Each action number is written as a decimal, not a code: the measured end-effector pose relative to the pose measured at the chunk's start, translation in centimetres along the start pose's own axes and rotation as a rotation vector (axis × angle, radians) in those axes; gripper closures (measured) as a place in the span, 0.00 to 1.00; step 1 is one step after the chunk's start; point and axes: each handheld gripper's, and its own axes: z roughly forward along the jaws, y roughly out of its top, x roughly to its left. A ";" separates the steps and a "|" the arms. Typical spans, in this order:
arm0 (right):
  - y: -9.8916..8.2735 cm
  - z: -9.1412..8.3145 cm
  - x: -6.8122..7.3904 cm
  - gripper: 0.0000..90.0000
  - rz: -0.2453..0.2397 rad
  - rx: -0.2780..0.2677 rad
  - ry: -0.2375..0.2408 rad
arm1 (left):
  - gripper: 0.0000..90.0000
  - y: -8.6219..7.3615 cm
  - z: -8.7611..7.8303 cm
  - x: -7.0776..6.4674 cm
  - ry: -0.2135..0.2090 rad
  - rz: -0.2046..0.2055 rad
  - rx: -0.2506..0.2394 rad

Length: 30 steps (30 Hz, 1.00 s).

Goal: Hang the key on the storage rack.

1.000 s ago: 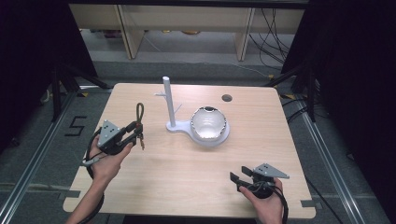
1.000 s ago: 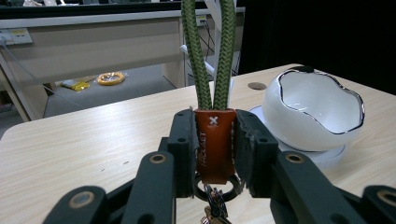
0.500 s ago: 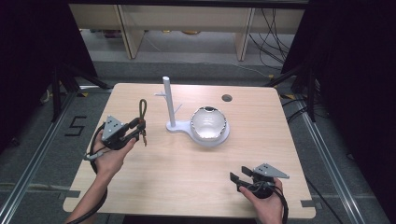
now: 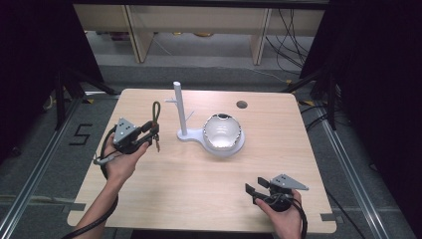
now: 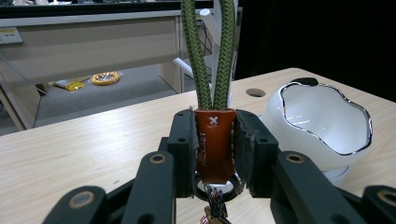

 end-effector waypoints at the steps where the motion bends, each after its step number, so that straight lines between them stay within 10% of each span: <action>1: 0.0 0.0 0.0 0.47 0.001 0.000 0.003 | 0.77 0.1 0.1 0.0 -0.001 0.002 0.002; 30: 0.0 0.0 0.4 0.47 0.056 -0.004 0.027 | 0.77 1.5 2.3 0.2 -0.012 0.001 0.026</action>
